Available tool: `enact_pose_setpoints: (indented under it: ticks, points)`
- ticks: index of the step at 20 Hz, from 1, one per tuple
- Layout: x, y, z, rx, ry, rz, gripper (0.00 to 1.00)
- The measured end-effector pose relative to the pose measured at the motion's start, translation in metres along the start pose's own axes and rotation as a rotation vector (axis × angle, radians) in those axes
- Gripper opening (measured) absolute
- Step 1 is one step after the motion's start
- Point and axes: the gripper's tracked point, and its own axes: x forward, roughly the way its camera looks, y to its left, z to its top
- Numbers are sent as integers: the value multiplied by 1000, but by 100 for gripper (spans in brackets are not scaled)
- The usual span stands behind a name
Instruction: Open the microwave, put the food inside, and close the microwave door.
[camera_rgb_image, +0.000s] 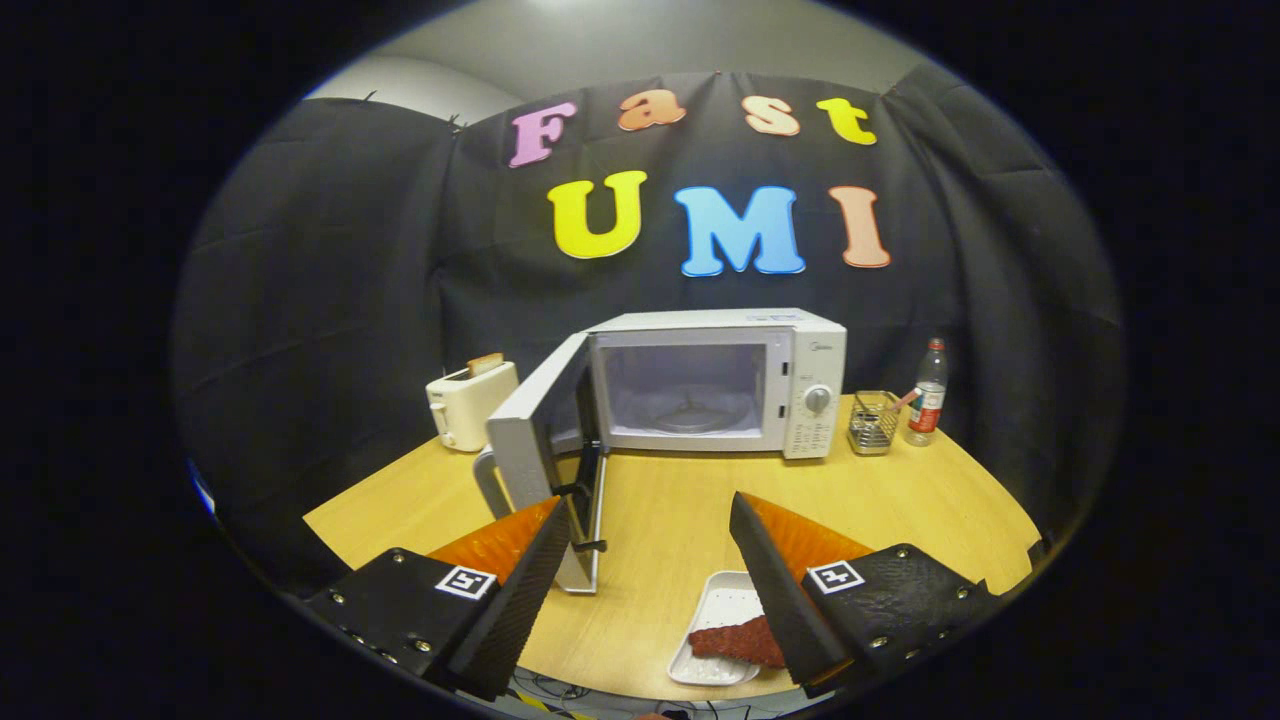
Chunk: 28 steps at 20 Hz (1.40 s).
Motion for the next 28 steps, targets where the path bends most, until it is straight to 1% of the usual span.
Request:
enact_pose_setpoints:
  ticks: [4,9,13,18,21,22,23,24,27,28]
  points:
    - [-10,-28,1,5,-13,-62,97]
    - [-16,-43,-14,24,-1,-80,98]
    - [-15,-59,-44,89,48,-99,98]
    - [-15,-92,-93,192,148,-159,97]
    - [-15,-99,-117,284,211,-156,97]
    - [-14,-98,-124,314,230,-146,95]
    - [-15,-96,-129,342,249,-136,87]
    - [-16,-92,-135,369,268,-122,84]
    - [-17,-81,-144,423,309,-97,82]
    - [-13,-80,-149,436,318,-107,64]
